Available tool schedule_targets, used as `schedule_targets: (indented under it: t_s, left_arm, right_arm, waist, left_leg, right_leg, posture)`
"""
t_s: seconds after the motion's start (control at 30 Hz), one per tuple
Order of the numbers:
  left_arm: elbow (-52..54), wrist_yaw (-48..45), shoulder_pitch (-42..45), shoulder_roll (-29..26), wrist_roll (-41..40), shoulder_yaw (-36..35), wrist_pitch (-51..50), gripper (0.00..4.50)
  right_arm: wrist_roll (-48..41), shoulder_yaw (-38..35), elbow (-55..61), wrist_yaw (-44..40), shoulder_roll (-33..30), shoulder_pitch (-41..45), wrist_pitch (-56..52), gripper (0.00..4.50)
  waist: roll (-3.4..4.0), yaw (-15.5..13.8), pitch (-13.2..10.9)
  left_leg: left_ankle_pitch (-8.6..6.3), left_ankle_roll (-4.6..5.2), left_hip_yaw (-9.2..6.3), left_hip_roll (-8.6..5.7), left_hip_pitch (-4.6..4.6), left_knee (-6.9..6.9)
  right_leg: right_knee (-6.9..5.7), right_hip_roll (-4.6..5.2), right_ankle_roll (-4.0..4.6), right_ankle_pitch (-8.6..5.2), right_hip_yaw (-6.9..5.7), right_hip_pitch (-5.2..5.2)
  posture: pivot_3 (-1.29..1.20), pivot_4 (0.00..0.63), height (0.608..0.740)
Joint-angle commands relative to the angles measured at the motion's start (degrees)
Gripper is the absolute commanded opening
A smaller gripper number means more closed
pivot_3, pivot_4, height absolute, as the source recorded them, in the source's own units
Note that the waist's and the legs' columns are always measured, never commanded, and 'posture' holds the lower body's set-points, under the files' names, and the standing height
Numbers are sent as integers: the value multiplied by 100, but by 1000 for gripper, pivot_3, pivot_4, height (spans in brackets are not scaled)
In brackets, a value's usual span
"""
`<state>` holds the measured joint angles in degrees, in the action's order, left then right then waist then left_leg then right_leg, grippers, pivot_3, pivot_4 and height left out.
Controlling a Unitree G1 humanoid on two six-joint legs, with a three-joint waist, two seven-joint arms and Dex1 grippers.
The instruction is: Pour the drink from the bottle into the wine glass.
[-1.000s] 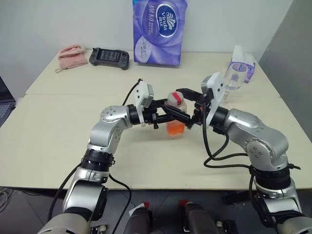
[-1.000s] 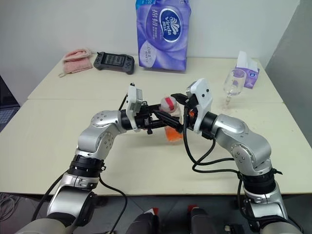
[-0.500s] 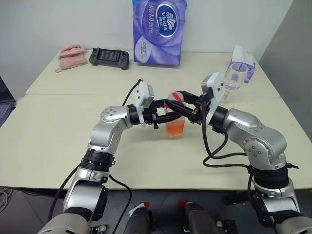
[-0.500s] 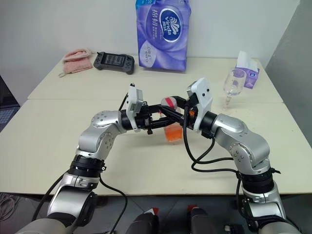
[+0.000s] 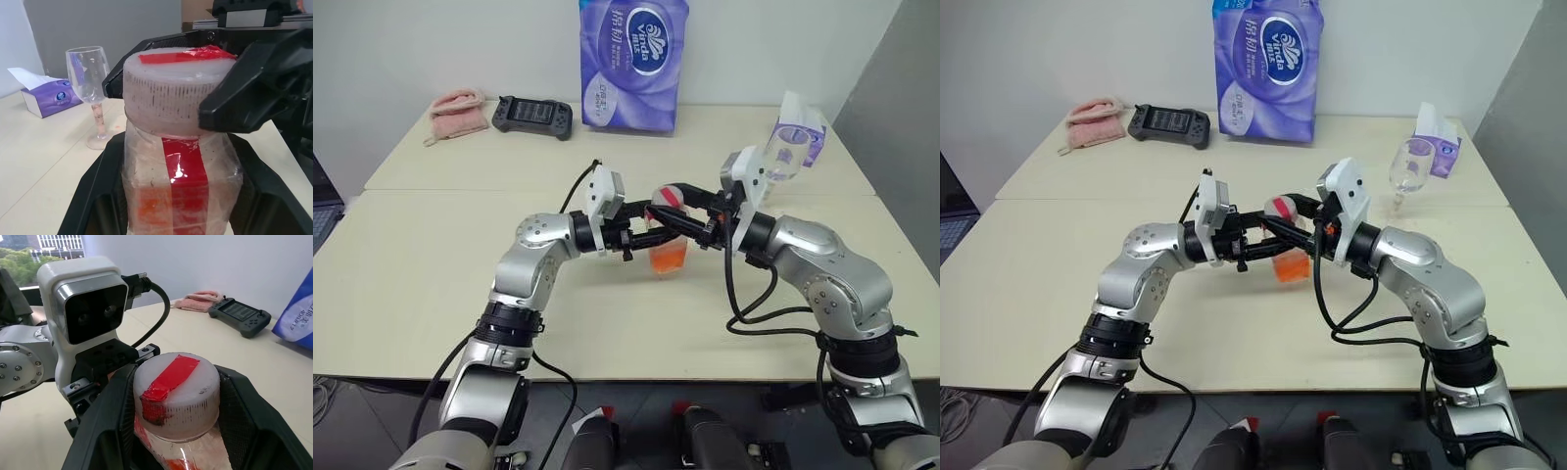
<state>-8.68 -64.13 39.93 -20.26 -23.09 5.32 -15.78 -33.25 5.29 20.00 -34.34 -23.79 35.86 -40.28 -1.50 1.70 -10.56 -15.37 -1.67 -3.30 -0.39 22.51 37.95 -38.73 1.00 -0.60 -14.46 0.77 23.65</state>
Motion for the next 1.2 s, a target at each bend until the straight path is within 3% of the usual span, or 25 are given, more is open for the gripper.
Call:
schedule_targets:
  t_s: [0.03, 0.13, 0.3, 0.47, 0.63, 0.8, 0.93, 1.03, 1.2]
  left_arm:
    - [477, -67, 4, -44, -190, -30, -89, 2071]
    - [726, -136, -61, -62, -344, -16, -283, 2071]
    - [1387, -457, -192, -185, -845, 46, -828, 2071]
    - [1428, -419, -159, -273, -672, 86, -823, 2071]
    - [1117, -118, -285, -142, -449, -5, -480, 2071]
    - [1027, 151, -295, -37, -443, -120, -485, 2071]
    - [832, 288, -286, 0, -386, -168, -386, 2071]
    - [675, 322, -263, 23, -343, -147, -312, 2071]
    - [503, 295, -173, 51, -293, -107, -230, 2071]
  right_arm:
    - [-130, -101, -166, -538, -76, 313, 227, 1962]
    - [-193, -92, -428, -1120, -179, 496, 354, 1962]
    - [-345, 246, -885, -2843, -637, 867, 504, 1962]
    - [-203, 269, -1138, -3137, -694, 943, 534, 1962]
    - [-391, -280, -1003, -2259, -487, 684, 139, 1962]
    - [-740, -822, -20, -1340, -523, 53, -367, 3649]
    - [-909, -1038, 906, -538, -495, -553, -718, 3649]
    - [-786, -864, 1561, 401, -120, -847, -881, 3649]
    - [-165, -434, 1811, 1382, 377, -713, -740, 3649]
  waist:
    - [1, 2, -1]
    - [2, 3, -1]
    - [12, 2, -13]
    - [13, -1, -13]
    - [13, -6, -14]
    - [13, -16, -14]
    - [13, -22, -14]
    - [13, 6, -14]
    - [14, 5, -14]
  left_leg:
    - [0, 0, 1, 0, 0, 0]
    - [0, 0, 0, 1, 0, -1]
    - [0, 1, 3, -2, 2, 1]
    - [0, 1, -1, 2, -1, 2]
    - [0, 0, -1, 2, 1, 2]
    - [0, 0, -8, -1, 13, 4]
    - [0, -1, -12, 0, 16, 3]
    - [1, -1, -3, 1, 11, 4]
    - [2, -3, -2, 3, 13, 2]
  right_leg:
    - [0, 0, 0, 0, -1, 0]
    - [-1, 0, 2, 1, -1, 1]
    - [1, 0, 2, 1, -3, 1]
    - [-2, -1, 0, 0, -3, 0]
    - [-2, 2, 3, 2, 0, 2]
    - [0, 8, 3, 2, 2, 6]
    - [-3, 7, 2, 1, 0, 10]
    - [-8, 6, -2, -1, 6, 10]
    - [-14, 1, -13, -8, 7, 18]
  posture:
    - [0, 150, 740]
    - [0, 150, 740]
    - [0, 150, 740]
    - [0, 150, 740]
    - [0, 150, 740]
    - [0, 150, 740]
    - [0, 150, 740]
    - [0, 150, 740]
    - [0, 150, 740]
